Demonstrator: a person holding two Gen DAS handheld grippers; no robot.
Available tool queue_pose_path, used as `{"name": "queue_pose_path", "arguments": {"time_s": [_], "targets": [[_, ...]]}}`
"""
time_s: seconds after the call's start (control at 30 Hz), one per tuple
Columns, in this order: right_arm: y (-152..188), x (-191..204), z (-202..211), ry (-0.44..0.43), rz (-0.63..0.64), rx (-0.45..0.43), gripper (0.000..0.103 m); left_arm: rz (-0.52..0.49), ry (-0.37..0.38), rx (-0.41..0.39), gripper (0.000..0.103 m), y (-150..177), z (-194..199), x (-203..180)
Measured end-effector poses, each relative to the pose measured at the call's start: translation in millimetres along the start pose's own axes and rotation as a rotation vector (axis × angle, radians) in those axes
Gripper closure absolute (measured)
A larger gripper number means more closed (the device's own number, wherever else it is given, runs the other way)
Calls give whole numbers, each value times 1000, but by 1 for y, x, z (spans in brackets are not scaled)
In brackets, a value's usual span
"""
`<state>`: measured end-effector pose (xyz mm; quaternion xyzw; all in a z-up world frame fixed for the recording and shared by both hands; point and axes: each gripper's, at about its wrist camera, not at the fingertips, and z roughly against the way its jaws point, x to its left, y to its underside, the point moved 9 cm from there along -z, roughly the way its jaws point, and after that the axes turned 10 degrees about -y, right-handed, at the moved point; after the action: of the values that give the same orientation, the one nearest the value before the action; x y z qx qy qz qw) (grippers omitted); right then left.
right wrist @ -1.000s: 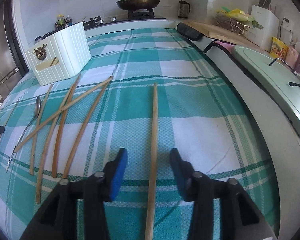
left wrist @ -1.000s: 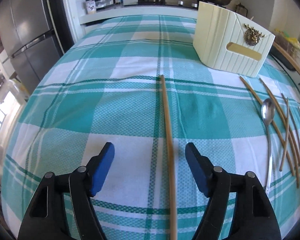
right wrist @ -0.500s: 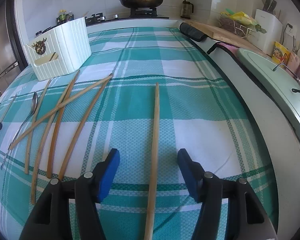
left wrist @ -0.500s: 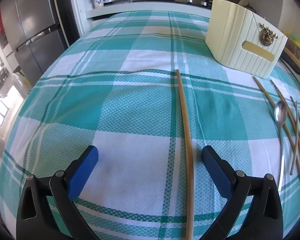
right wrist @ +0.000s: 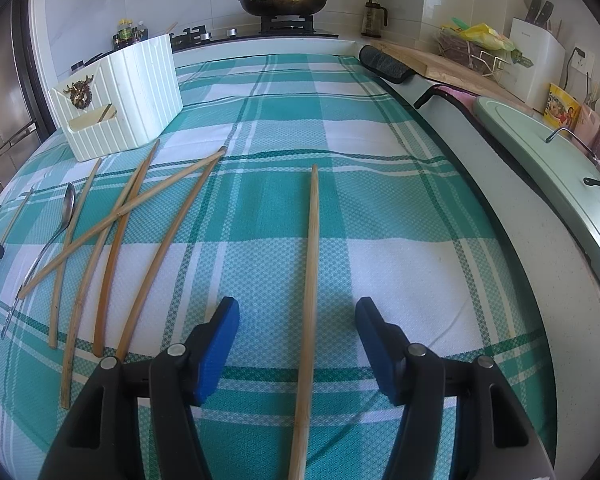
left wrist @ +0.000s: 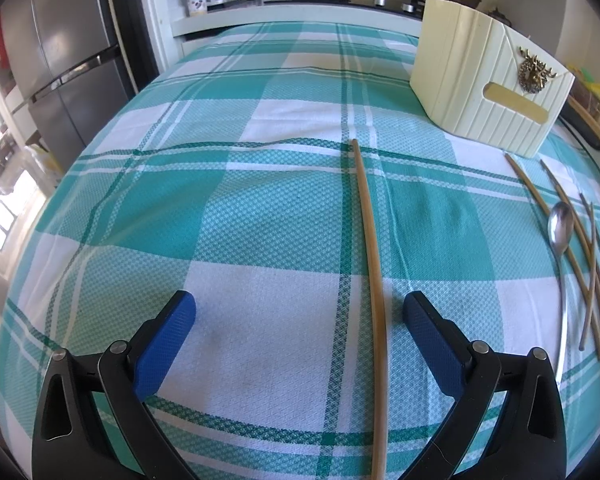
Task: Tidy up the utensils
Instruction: 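Close left gripper on one chopstick while right gripper closes on another chopstick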
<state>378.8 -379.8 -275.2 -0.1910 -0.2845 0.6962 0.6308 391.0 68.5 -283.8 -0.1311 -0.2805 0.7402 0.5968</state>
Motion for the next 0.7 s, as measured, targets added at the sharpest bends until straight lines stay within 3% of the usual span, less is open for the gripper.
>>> {"name": "queue_pose_path", "arguments": {"time_s": [0.5, 0.7], "targets": [[0, 0, 0, -7, -5, -1, 41, -27, 20, -1, 0, 2, 2, -2], [7, -1, 6, -57, 32, 95, 41, -132, 80, 105, 1, 1, 0, -4]]}}
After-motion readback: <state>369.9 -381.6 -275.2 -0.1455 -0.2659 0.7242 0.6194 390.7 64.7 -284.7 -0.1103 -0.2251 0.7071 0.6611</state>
